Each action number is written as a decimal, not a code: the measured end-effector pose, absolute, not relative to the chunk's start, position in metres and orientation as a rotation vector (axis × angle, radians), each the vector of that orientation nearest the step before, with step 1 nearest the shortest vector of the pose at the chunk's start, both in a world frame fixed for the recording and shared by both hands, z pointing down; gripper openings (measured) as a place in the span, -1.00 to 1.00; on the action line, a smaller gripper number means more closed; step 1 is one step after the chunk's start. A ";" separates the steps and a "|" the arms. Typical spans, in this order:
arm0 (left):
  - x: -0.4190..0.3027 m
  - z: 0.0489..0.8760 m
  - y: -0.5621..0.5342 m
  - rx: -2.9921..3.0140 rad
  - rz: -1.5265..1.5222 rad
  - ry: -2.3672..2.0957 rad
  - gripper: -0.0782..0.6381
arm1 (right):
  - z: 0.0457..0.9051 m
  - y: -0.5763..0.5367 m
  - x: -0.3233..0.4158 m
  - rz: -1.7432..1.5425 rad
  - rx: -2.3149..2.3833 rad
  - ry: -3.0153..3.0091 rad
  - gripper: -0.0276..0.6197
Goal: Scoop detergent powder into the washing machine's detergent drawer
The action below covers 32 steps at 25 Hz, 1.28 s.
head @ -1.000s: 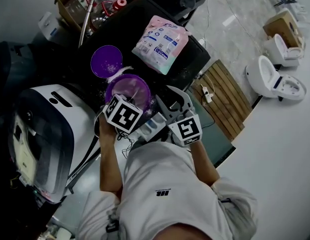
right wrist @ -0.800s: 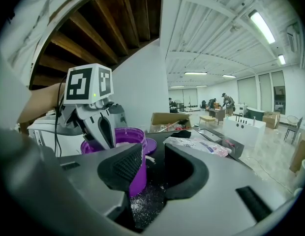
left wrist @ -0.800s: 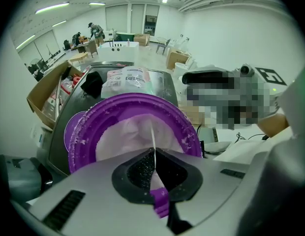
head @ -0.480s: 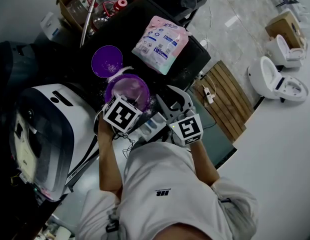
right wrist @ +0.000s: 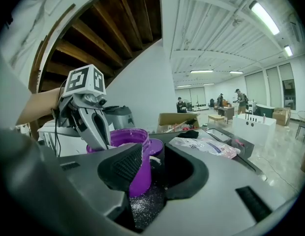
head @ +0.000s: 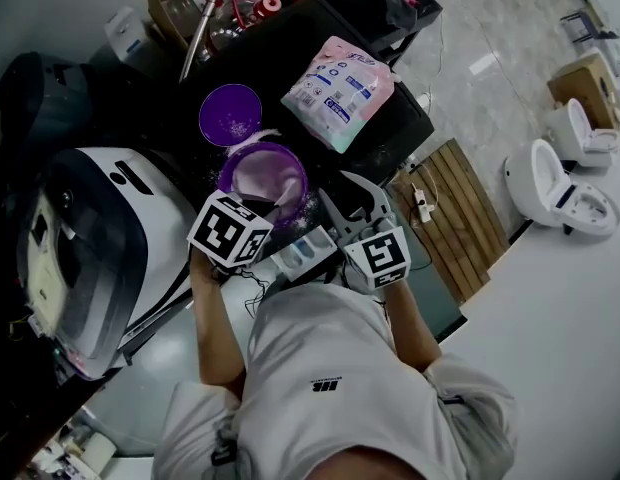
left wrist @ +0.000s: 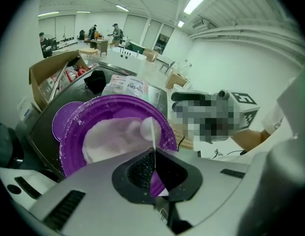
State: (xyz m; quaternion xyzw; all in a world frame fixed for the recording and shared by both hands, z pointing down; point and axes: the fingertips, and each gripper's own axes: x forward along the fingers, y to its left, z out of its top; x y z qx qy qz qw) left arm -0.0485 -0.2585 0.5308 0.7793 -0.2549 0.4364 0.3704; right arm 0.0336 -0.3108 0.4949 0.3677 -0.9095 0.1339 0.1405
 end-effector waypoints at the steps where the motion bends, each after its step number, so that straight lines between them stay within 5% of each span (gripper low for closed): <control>1: -0.049 0.530 -0.258 1.996 1.090 -0.669 -0.74 | 0.496 -0.310 0.032 0.379 1.043 -2.634 -0.48; 32: -0.071 0.507 -0.248 1.901 0.343 -1.266 -0.74 | 0.490 -0.281 -0.019 0.284 0.675 -2.726 -0.48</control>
